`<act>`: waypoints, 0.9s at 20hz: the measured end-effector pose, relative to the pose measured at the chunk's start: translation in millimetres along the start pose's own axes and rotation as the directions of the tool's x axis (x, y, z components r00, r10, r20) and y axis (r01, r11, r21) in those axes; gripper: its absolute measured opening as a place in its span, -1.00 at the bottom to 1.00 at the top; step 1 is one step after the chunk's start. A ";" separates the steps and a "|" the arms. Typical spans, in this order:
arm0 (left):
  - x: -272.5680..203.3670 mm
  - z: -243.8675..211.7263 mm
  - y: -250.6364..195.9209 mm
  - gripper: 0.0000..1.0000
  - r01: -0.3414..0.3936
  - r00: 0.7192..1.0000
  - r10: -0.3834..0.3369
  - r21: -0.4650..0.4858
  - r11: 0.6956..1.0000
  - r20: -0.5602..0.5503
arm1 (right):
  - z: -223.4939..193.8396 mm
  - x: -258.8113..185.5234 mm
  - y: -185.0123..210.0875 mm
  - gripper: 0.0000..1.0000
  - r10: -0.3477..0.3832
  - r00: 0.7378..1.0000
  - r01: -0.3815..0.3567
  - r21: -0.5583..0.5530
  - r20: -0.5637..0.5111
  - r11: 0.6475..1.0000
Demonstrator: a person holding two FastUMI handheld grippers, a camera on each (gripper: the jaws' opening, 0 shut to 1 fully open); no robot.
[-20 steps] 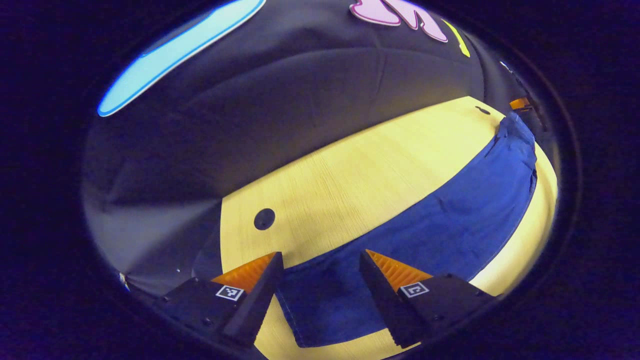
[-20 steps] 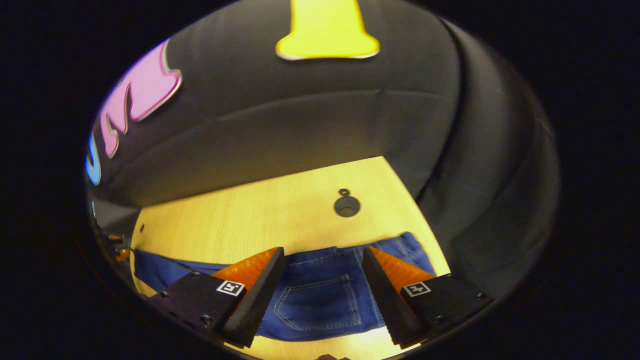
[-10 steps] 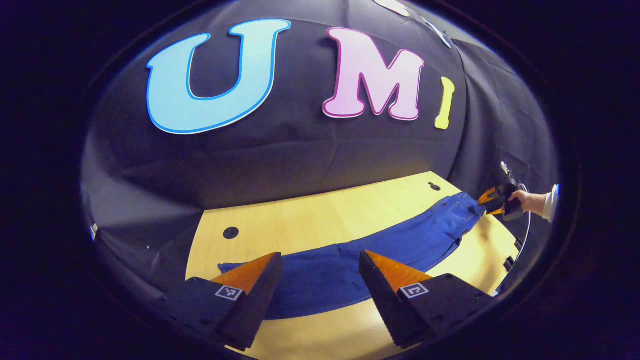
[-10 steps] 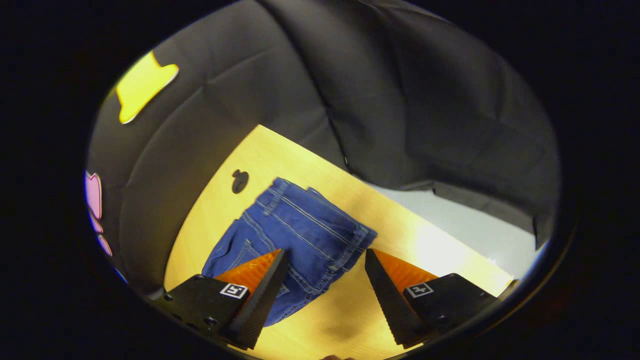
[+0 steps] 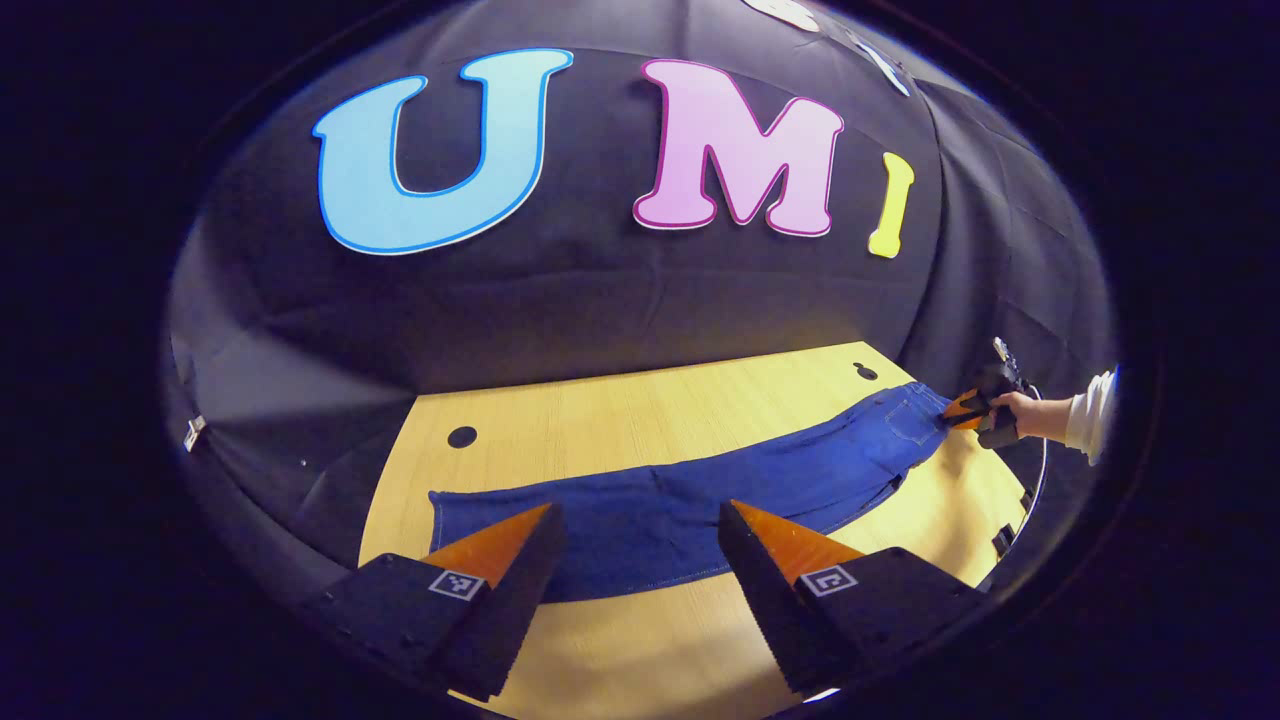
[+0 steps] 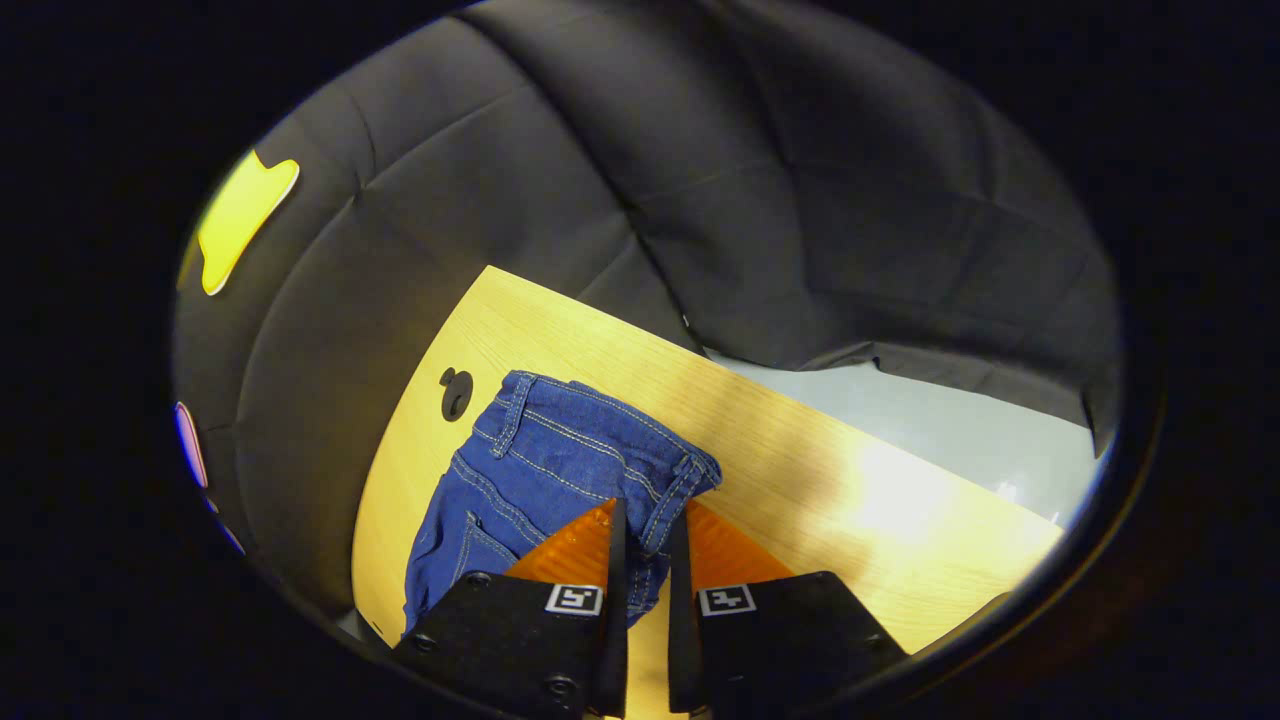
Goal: Grasp the waist and the cuffs of the jeans and fold them to make the two legs overlap; first hold the waist and fold one-third of the jeans toward the cuffs, then hold the cuffs and fold the remaining one-third in the same direction to finish folding.
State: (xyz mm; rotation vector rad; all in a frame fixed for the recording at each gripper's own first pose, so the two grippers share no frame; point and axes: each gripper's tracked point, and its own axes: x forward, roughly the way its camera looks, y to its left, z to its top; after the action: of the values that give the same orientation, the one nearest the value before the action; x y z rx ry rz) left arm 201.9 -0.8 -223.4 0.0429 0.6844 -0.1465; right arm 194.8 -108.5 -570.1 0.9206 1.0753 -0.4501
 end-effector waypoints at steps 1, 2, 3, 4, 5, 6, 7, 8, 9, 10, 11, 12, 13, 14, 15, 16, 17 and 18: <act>-2.3 0.3 3.7 0.97 -0.012 1.000 0.012 -0.001 1.000 0.005 | 3.7 -6.2 6.9 -0.72 0.028 0.999 -0.028 -0.007 0.024 1.000; -5.5 -2.1 6.0 0.97 -0.017 1.000 0.017 -0.003 1.000 0.005 | 11.3 -16.2 14.9 -0.72 0.066 0.996 -0.066 -0.009 0.056 0.998; -7.7 -3.3 9.3 0.96 -0.022 1.000 0.022 -0.009 1.000 0.006 | 21.2 -27.6 27.6 -0.73 0.117 0.989 -0.119 0.010 0.093 0.993; -11.2 -5.7 10.7 0.97 -0.014 1.000 0.014 -0.019 1.000 0.008 | 28.8 -44.1 47.1 -0.73 0.181 0.976 -0.186 0.039 0.120 0.982; -15.3 -6.8 10.5 0.97 -0.006 1.000 0.007 -0.027 1.000 0.013 | 35.3 -61.6 65.4 -0.75 0.237 0.962 -0.247 0.063 0.137 0.967; -18.0 -5.6 12.1 0.98 -0.002 1.000 0.003 -0.032 0.999 0.023 | 36.7 -75.4 84.6 -0.75 0.278 0.949 -0.291 0.070 0.149 0.954; -22.1 -5.2 13.3 0.97 0.001 1.000 0.000 -0.034 0.999 0.032 | 36.7 -92.1 103.8 -0.75 0.315 0.935 -0.326 0.045 0.162 0.944; -27.6 -5.6 13.5 0.98 0.004 0.999 -0.002 -0.034 0.999 0.041 | 30.0 -106.1 125.4 -0.75 0.363 0.917 -0.369 0.008 0.163 0.929; -32.7 -5.9 14.5 0.98 0.007 0.999 -0.005 -0.035 0.999 0.051 | 20.5 -117.6 148.0 -0.75 0.413 0.897 -0.414 -0.029 0.155 0.910; -40.1 -8.1 15.4 0.98 0.011 0.998 -0.008 -0.036 0.999 0.058 | 7.2 -140.6 174.3 -0.75 0.463 0.874 -0.459 -0.067 0.145 0.886; -46.1 -9.8 18.4 0.98 0.009 0.998 -0.007 -0.038 0.999 0.063 | -8.9 -160.4 202.8 -0.75 0.510 0.850 -0.501 -0.102 0.132 0.860; -53.2 -14.8 21.7 0.98 0.007 0.998 -0.005 -0.041 0.999 0.066 | -29.8 -175.6 232.5 -0.75 0.556 0.825 -0.542 -0.139 0.101 0.829; -59.3 -18.8 24.9 0.98 0.004 0.998 0.000 -0.050 0.999 0.066 | -49.0 -189.6 255.5 -0.75 0.591 0.803 -0.574 -0.170 0.070 0.801; -64.5 -24.1 29.1 0.98 -0.001 0.998 0.005 -0.064 0.998 0.063 | -71.9 -207.4 277.1 -0.75 0.626 0.779 -0.608 -0.198 0.035 0.769; -70.4 -28.1 33.1 0.98 -0.006 0.998 0.011 -0.083 0.997 0.061 | -92.6 -217.9 291.5 -0.75 0.650 0.760 -0.634 -0.221 -0.002 0.741; -75.9 -33.1 38.6 0.97 -0.015 0.998 0.021 -0.102 0.995 0.059 | -120.0 -223.3 308.7 -0.75 0.666 0.745 -0.654 -0.248 -0.042 0.715; -82.8 -36.6 43.6 0.98 -0.025 0.998 0.031 -0.120 0.992 0.056 | -151.0 -225.3 322.6 -0.75 0.672 0.734 -0.668 -0.281 -0.094 0.690; -89.3 -39.2 47.1 0.99 -0.032 0.997 0.040 -0.133 0.991 0.059 | -178.5 -219.4 335.7 -0.75 0.669 0.729 -0.675 -0.305 -0.141 0.672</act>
State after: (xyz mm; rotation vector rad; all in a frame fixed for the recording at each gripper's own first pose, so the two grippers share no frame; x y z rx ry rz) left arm 116.0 60.0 -197.6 -0.0763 0.6302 -0.0672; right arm 240.0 203.3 -264.4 0.9372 0.7139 0.3638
